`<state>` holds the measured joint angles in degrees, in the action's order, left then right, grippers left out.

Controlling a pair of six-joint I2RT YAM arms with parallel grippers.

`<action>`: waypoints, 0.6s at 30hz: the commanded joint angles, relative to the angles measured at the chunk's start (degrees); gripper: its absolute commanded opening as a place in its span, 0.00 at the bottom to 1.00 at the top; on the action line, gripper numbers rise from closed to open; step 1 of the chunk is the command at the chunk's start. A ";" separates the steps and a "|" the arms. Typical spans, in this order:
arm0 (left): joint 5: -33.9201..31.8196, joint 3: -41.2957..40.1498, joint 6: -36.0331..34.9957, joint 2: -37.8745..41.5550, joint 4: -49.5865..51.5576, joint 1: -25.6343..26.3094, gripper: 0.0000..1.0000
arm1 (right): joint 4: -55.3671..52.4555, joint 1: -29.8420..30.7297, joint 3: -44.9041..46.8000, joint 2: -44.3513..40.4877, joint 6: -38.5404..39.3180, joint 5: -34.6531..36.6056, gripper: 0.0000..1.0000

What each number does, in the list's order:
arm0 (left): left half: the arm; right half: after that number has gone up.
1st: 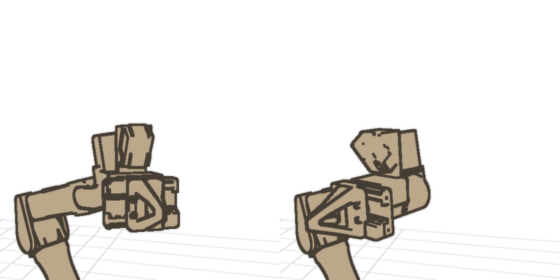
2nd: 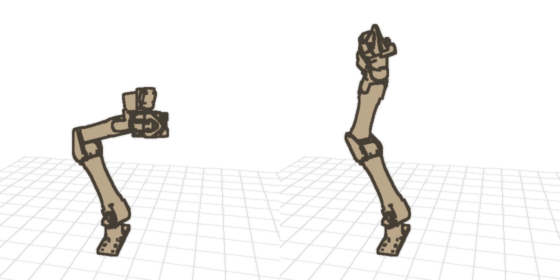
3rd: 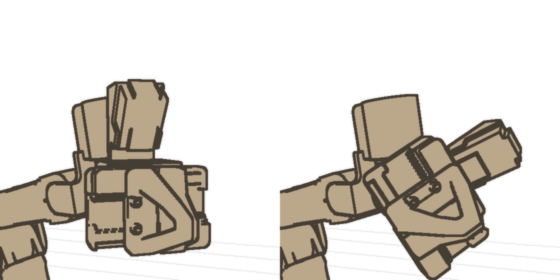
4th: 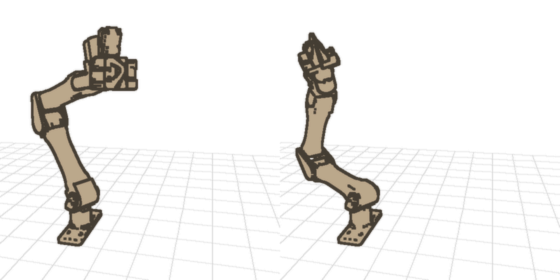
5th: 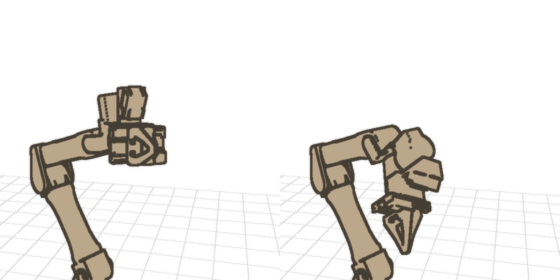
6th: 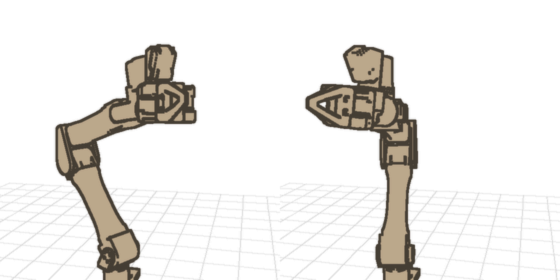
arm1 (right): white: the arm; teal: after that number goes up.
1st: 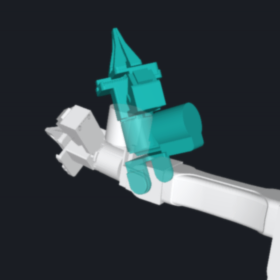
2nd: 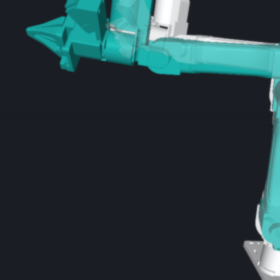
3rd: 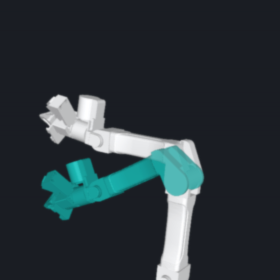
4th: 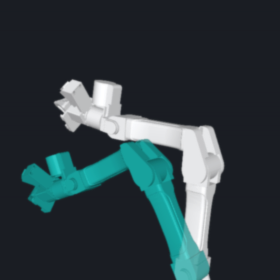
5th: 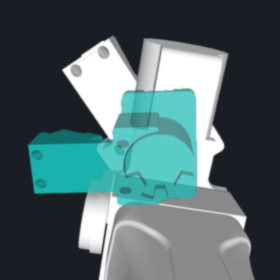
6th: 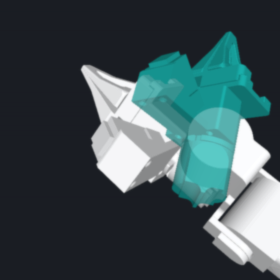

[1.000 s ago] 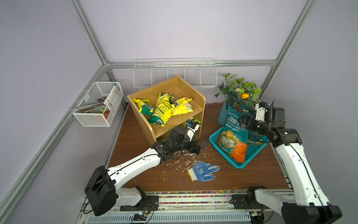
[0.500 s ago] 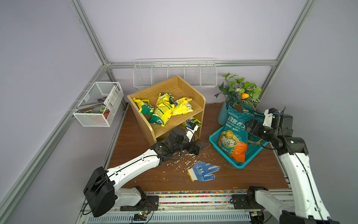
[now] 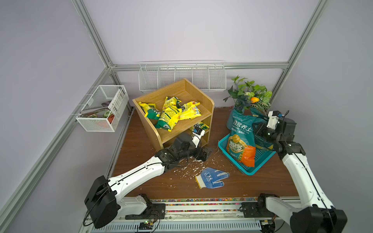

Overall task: Take down the fertilizer bag from the shelf
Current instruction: Adjust the fertilizer bag in the storage box.

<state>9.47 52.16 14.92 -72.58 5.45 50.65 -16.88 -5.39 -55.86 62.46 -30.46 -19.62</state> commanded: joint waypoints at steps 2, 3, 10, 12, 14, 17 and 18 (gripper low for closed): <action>-0.62 -0.66 -0.14 0.17 0.73 0.24 0.99 | 2.30 0.05 1.98 -3.57 0.38 -4.07 0.04; -0.64 -0.51 -0.31 0.13 0.86 0.30 0.99 | 1.81 0.11 2.06 -4.16 0.76 -4.35 0.00; -0.56 -0.09 -0.68 -0.05 1.15 0.26 0.99 | 2.91 0.11 -0.22 -6.56 2.27 -18.98 0.00; -0.63 -0.04 -0.68 -0.01 1.17 0.24 0.99 | -0.89 0.03 -2.05 -7.76 5.00 -15.77 0.00; -0.60 -0.13 -0.73 -0.01 1.14 0.24 0.99 | -3.16 -0.28 -3.33 -9.34 8.17 -10.36 0.00; -0.44 0.13 -1.03 -0.14 1.48 0.24 0.99 | -2.26 -1.51 -5.15 -10.67 10.18 -7.76 0.00; -0.49 0.21 -1.13 -0.19 1.71 0.24 0.99 | -1.44 -1.71 -5.45 -11.06 10.64 -6.85 0.00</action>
<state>9.19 52.16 14.61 -72.58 5.65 50.65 -24.14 -6.13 -56.90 54.30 -23.62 -28.38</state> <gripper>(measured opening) 0.991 0.063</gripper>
